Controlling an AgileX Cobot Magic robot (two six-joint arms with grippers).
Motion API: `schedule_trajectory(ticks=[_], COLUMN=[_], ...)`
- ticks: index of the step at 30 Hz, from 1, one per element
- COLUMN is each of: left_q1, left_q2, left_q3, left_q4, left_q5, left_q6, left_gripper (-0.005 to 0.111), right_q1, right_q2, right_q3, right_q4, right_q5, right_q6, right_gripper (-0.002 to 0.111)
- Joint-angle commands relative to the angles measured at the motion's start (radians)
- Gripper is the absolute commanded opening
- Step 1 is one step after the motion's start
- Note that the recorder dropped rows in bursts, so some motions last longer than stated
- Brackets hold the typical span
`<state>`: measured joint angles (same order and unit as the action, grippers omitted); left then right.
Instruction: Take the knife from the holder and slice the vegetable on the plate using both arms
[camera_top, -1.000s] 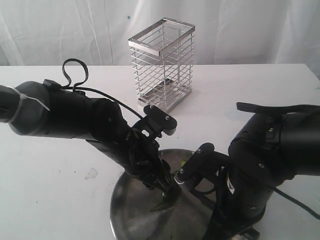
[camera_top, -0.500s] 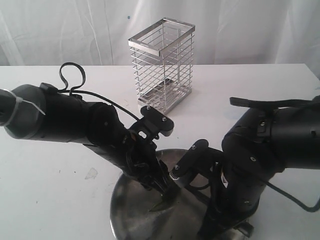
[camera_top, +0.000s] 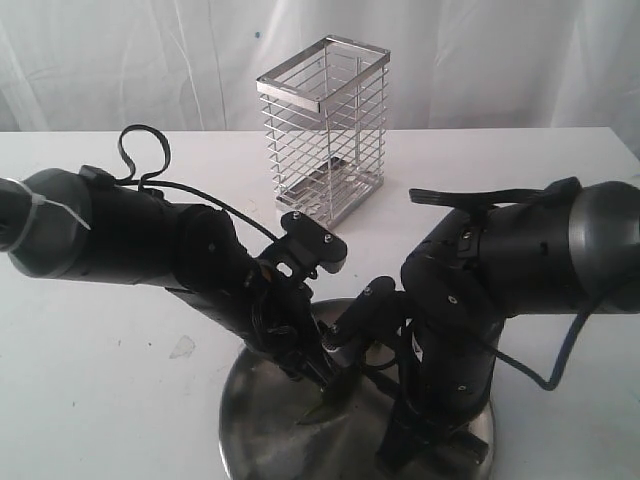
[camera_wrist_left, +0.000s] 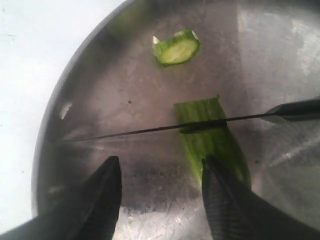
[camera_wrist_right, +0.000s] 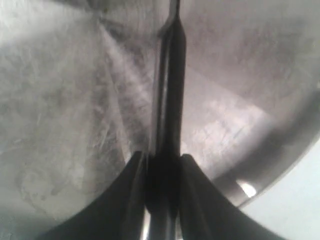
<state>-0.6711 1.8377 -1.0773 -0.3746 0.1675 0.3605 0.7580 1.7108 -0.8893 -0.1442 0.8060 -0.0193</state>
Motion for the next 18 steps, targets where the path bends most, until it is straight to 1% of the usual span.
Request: schedule_trajectory(ticks=[1,8,16,18], left_q1=[0.001,0.003,0.012,0.012], left_q2=[-0.003,-0.058,-0.074,-0.074], left_q3=[0.017,0.017,0.017,0.017], left_q4=[-0.005,0.039,0.041,0.041], left_q5=[0.046,0.056,0.070,0.053], left_q6=[0.025,0.030,0.030,0.030], left_gripper=[0.054,0.054,0.054,0.054], right_q1=[-0.002,-0.002,-0.002,-0.002], right_q2=[0.013,0.013,0.013,0.013], right_q3=[-0.006,-0.006,-0.006,-0.006], right_q4=[0.009,0.009,0.011,0.013], right_q5=[0.035,0.038,0.037,0.034], right_q6=[-0.030,-0.030,-0.030,-0.030], right_gripper=[0.000,0.000,0.000,0.000])
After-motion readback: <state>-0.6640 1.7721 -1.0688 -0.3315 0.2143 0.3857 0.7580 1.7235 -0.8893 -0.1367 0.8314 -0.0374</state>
